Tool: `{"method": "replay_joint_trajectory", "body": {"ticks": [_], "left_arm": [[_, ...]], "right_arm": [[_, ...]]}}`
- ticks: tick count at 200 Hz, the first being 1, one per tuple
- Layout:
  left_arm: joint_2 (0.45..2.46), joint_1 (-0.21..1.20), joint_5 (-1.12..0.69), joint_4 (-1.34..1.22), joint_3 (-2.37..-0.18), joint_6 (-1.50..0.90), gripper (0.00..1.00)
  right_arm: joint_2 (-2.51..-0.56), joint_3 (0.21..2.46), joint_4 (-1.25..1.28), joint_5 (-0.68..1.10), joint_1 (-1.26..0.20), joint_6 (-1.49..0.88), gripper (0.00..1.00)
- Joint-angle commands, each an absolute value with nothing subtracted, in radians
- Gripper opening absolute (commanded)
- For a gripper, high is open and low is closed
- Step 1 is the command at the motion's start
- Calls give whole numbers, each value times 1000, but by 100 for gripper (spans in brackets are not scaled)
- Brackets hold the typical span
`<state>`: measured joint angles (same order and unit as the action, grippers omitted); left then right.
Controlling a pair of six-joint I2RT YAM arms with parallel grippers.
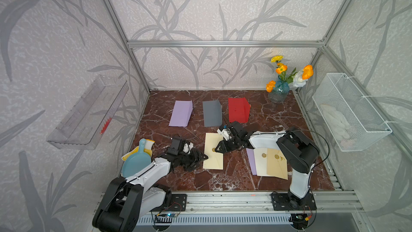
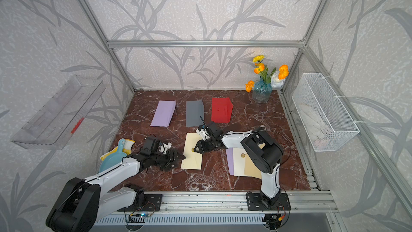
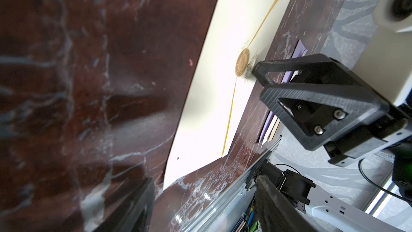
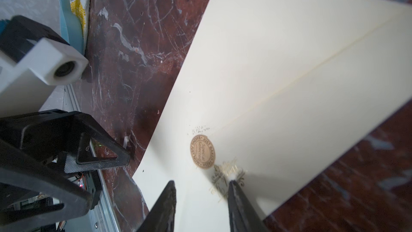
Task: Open the envelope
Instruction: Pick up the envelope from the center of the board.
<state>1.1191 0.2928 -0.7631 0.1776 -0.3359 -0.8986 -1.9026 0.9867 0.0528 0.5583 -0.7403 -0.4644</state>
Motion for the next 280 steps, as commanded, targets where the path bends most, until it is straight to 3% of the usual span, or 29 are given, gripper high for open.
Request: {"method": "replay_joint_trajectory", "body": {"ticks": [1,175,280], "left_arm": [[1078,296,-789,218,-313,-931,72],[1111,296,-735,-114,-219,-1016,74],[993,296,-659,-95,-234,-971,74]], "right_arm": [[-1952,948,30,539,-744,-478,40],[-1977,921,99,576,-746,-517,40],[-2003,927,105,584,-753,-523,40]]}}
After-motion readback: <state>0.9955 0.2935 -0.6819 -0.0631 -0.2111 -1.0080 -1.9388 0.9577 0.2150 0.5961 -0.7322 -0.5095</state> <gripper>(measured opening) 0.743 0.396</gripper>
